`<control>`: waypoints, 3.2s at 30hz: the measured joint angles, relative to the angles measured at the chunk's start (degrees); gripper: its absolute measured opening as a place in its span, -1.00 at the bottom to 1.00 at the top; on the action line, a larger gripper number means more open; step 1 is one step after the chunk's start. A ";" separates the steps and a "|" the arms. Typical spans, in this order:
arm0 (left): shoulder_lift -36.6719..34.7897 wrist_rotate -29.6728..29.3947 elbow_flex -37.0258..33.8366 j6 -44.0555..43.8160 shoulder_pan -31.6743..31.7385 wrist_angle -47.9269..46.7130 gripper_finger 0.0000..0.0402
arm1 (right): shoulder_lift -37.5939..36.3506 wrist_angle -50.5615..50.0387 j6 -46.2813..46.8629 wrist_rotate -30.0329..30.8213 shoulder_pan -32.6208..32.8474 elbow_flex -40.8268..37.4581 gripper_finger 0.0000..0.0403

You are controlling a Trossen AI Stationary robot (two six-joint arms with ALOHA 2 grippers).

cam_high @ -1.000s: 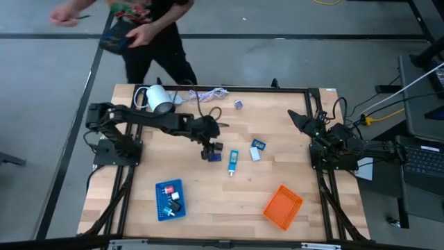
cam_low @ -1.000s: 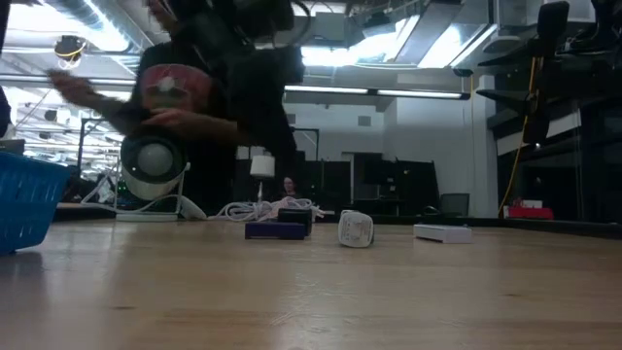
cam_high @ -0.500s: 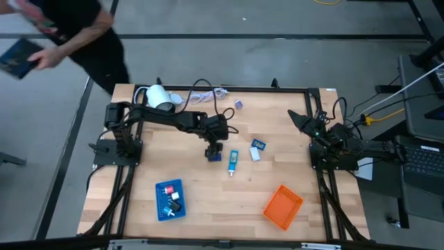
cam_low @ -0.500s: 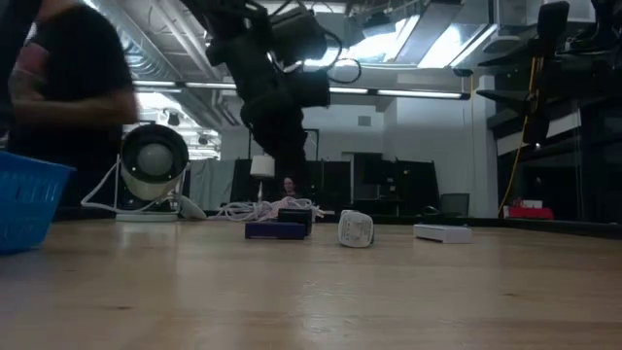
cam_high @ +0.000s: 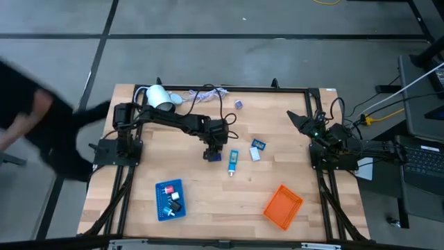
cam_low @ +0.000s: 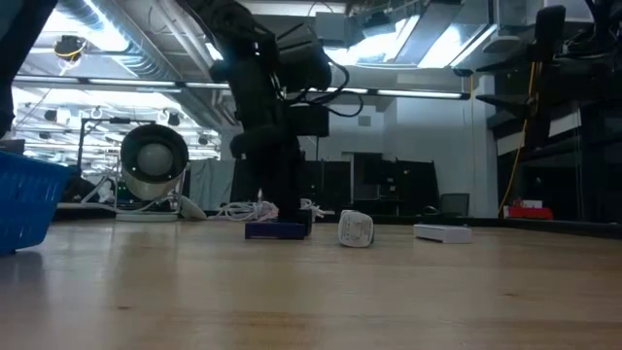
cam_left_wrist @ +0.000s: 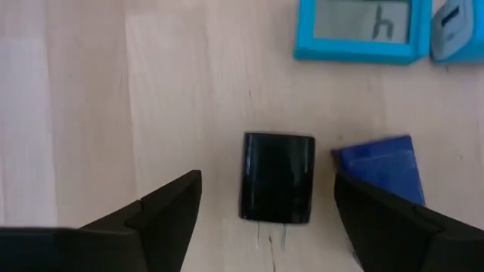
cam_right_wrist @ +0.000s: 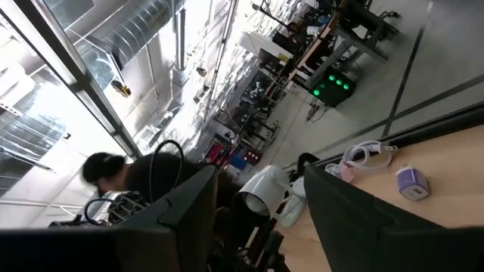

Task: Pick & Place Office items
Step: Put the black charger adapter into the blue basket

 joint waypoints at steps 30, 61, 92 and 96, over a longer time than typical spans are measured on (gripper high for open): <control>4.22 6.43 1.35 -10.98 1.29 7.00 -0.28 | 0.00 -0.81 -1.12 0.46 -0.01 0.01 0.02; -27.79 13.85 3.52 -29.22 -9.21 -5.69 -0.28 | 0.02 -2.44 0.72 -0.02 0.04 0.02 0.02; -36.06 -13.19 -27.28 -87.88 -51.90 -5.31 -0.08 | 0.02 -2.40 3.52 -0.20 0.04 0.00 0.02; -36.06 -13.55 -27.28 -88.08 -51.80 -4.94 0.22 | 0.02 -2.40 3.50 -0.17 0.04 0.00 0.02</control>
